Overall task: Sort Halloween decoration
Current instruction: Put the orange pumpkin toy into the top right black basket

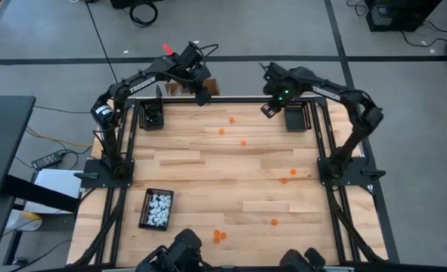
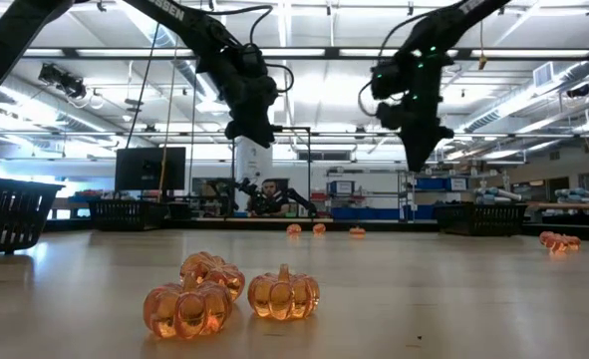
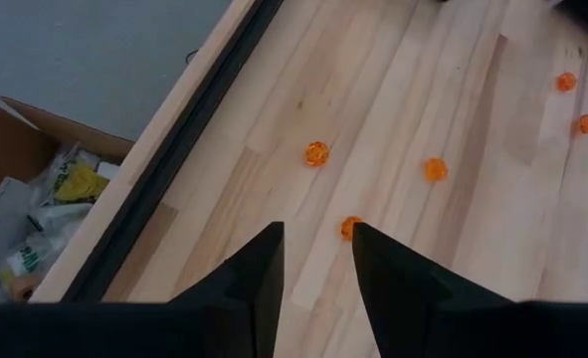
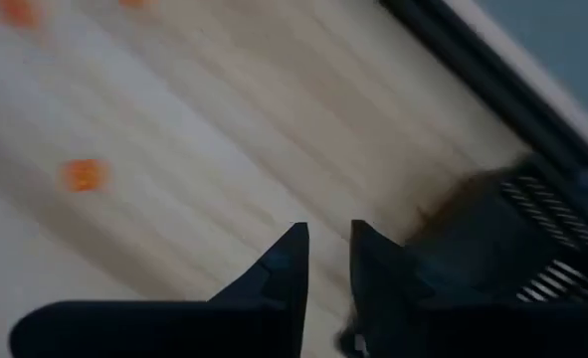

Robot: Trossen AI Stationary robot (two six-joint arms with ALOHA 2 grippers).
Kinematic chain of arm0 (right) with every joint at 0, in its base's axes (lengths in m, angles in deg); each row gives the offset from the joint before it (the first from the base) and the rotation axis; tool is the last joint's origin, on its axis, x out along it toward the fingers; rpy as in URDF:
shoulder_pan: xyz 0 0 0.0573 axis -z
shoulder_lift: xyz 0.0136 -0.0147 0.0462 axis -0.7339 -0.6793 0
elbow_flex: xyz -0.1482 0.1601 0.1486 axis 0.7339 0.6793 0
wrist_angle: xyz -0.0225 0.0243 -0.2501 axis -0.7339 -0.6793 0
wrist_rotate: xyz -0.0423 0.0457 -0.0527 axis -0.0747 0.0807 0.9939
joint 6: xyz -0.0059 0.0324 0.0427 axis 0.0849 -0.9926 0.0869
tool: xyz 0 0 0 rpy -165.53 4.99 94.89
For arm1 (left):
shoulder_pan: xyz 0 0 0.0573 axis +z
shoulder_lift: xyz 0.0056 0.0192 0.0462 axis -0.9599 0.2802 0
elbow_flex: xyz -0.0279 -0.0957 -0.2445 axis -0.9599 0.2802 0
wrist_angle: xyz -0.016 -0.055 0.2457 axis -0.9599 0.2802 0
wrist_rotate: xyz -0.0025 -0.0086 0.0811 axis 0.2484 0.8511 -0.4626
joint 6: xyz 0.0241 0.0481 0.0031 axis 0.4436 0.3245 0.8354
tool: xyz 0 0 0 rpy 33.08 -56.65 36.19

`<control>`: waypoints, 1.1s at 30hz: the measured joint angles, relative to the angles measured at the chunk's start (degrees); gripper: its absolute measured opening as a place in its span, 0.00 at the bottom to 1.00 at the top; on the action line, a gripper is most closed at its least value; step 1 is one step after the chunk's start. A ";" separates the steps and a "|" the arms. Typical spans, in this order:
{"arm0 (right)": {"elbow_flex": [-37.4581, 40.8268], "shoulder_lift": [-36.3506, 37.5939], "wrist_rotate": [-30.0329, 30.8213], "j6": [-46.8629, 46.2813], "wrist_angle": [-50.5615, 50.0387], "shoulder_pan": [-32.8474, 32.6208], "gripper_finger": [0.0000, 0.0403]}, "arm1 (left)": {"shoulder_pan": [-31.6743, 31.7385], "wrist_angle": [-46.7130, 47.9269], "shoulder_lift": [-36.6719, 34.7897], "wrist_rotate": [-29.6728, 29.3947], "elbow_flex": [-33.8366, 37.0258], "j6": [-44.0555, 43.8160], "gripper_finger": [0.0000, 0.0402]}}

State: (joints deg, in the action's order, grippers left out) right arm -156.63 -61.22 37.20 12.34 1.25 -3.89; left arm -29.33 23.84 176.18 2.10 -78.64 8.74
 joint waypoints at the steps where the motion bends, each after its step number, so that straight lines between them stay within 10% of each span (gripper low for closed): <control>1: 0.86 1.12 -2.17 0.92 0.90 0.56 0.20 | 0.00 -0.14 0.00 0.00 0.00 -0.09 0.32; 7: 7.08 2.62 -11.34 3.95 12.05 -5.64 0.33 | -1.59 -3.96 0.00 1.11 2.51 1.63 0.32; 17: 13.15 -5.52 -1.99 8.83 28.13 -19.21 0.56 | -8.65 -8.36 0.33 1.91 14.75 3.73 0.32; 33: 12.96 -13.56 -1.09 3.25 31.73 -23.33 0.55 | -12.26 -8.56 0.33 0.44 16.26 -2.71 0.32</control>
State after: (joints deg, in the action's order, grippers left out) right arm -143.67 -74.78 36.11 15.59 32.98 -27.22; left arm -41.59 15.28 176.51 2.54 -62.38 6.03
